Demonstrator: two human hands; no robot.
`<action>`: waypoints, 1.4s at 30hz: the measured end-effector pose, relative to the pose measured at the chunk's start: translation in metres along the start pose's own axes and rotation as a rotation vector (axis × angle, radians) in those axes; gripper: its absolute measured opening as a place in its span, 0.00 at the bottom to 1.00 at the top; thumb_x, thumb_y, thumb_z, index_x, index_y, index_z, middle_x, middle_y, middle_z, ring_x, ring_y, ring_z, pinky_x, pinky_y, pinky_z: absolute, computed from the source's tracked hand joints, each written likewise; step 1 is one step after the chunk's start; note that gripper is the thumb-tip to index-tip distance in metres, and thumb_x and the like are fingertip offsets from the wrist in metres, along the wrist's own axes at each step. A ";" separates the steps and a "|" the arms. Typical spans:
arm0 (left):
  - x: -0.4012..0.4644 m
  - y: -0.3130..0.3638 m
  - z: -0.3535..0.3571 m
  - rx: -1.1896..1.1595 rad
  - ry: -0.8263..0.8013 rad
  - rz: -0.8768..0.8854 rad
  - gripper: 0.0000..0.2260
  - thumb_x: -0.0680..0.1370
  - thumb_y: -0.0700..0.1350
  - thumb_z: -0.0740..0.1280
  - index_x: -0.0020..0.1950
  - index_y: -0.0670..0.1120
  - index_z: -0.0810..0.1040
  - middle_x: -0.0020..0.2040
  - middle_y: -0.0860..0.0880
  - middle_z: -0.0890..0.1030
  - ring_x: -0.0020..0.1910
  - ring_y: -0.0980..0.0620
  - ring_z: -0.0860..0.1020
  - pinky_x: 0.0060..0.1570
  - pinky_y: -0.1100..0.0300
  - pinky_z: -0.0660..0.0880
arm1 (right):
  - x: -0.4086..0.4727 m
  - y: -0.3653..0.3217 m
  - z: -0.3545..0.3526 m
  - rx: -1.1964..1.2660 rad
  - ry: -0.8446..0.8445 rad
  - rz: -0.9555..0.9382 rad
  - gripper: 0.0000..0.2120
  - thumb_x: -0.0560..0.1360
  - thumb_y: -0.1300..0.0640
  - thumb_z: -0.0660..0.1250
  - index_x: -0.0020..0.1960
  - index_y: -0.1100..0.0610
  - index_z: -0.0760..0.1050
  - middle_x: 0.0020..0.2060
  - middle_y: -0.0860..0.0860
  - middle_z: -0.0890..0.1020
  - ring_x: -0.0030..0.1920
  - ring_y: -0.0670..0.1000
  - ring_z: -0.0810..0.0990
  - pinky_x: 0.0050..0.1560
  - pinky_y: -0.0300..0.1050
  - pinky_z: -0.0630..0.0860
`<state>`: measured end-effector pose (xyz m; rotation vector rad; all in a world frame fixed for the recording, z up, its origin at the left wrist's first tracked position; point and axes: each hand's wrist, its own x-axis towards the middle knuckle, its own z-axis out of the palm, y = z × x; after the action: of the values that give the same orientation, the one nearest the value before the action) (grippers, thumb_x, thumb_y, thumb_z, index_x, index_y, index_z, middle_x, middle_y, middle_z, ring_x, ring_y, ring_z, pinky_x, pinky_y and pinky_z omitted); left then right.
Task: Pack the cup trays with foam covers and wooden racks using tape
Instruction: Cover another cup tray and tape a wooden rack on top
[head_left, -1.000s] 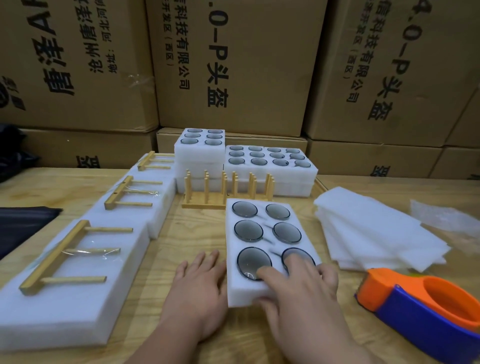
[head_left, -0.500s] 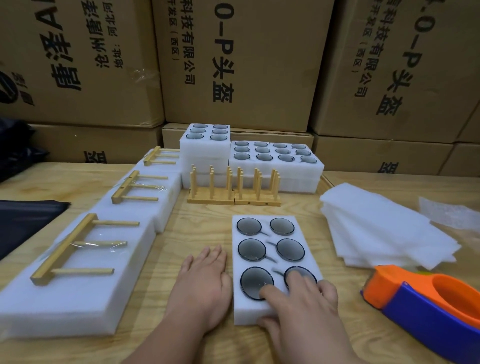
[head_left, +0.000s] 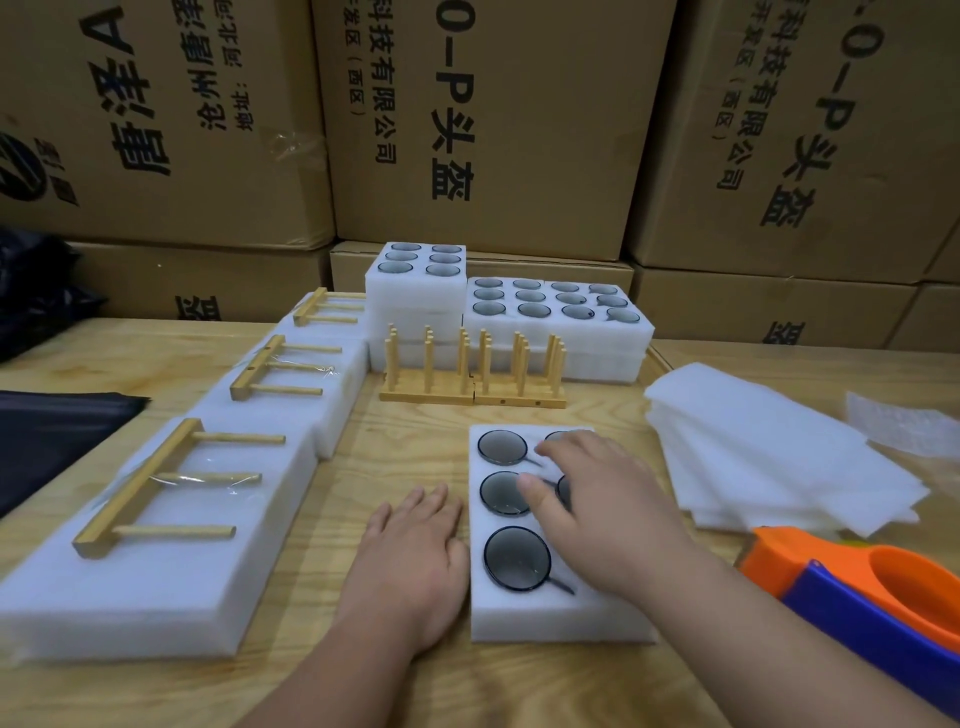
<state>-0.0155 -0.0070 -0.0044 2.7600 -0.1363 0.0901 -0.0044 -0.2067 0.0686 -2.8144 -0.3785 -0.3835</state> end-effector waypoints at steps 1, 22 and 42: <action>0.000 0.000 0.000 0.001 0.001 0.001 0.26 0.82 0.51 0.48 0.82 0.57 0.54 0.82 0.59 0.54 0.81 0.58 0.49 0.80 0.51 0.44 | 0.007 0.002 0.007 -0.022 -0.060 -0.004 0.28 0.80 0.33 0.51 0.75 0.43 0.66 0.75 0.46 0.66 0.76 0.49 0.61 0.74 0.50 0.58; 0.002 -0.001 0.002 0.022 0.002 0.000 0.27 0.82 0.50 0.50 0.82 0.56 0.54 0.82 0.59 0.54 0.81 0.57 0.48 0.80 0.52 0.43 | 0.019 -0.005 0.027 -0.050 -0.421 0.053 0.43 0.69 0.23 0.39 0.81 0.39 0.51 0.83 0.48 0.43 0.82 0.52 0.40 0.77 0.62 0.33; 0.003 -0.002 0.004 0.025 0.022 -0.007 0.26 0.83 0.51 0.49 0.82 0.57 0.55 0.82 0.60 0.54 0.81 0.58 0.49 0.79 0.53 0.44 | 0.031 -0.006 0.038 -0.015 -0.351 0.013 0.34 0.78 0.30 0.44 0.81 0.41 0.52 0.83 0.47 0.45 0.81 0.50 0.39 0.79 0.58 0.39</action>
<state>-0.0120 -0.0071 -0.0086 2.7836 -0.1199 0.1206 0.0315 -0.1832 0.0435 -2.8951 -0.4286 0.1153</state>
